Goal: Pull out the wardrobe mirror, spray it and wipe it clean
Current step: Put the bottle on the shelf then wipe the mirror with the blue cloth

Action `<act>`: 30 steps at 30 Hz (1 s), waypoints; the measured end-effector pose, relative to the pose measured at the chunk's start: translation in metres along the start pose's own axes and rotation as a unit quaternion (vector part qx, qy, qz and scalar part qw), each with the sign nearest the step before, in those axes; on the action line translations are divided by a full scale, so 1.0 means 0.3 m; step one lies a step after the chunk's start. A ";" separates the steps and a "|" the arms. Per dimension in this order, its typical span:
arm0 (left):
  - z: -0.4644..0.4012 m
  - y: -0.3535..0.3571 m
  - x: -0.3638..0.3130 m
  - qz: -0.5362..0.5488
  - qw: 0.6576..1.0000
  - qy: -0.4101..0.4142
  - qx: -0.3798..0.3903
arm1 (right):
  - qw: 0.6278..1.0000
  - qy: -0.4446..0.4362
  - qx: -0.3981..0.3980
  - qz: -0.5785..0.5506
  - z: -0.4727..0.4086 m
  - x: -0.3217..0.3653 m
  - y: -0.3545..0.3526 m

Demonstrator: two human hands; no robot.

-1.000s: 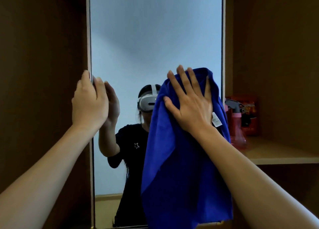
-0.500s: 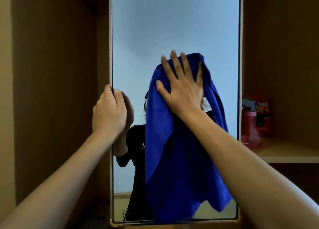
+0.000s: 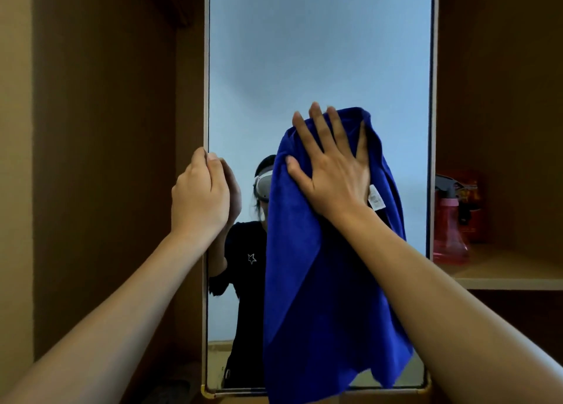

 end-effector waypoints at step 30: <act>-0.001 -0.023 0.006 0.092 0.995 -0.029 0.025 | 0.999 -0.040 0.026 -0.019 -0.123 0.246 0.054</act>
Point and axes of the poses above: each hand's wrist, its own z-axis away from the middle knuckle, its own y-axis out of the palm, x = y × z, the point moved 2 cm from there along -z, towards the middle knuckle, and after that the axes turned 10 degrees about -z, right-handed, at the moved point
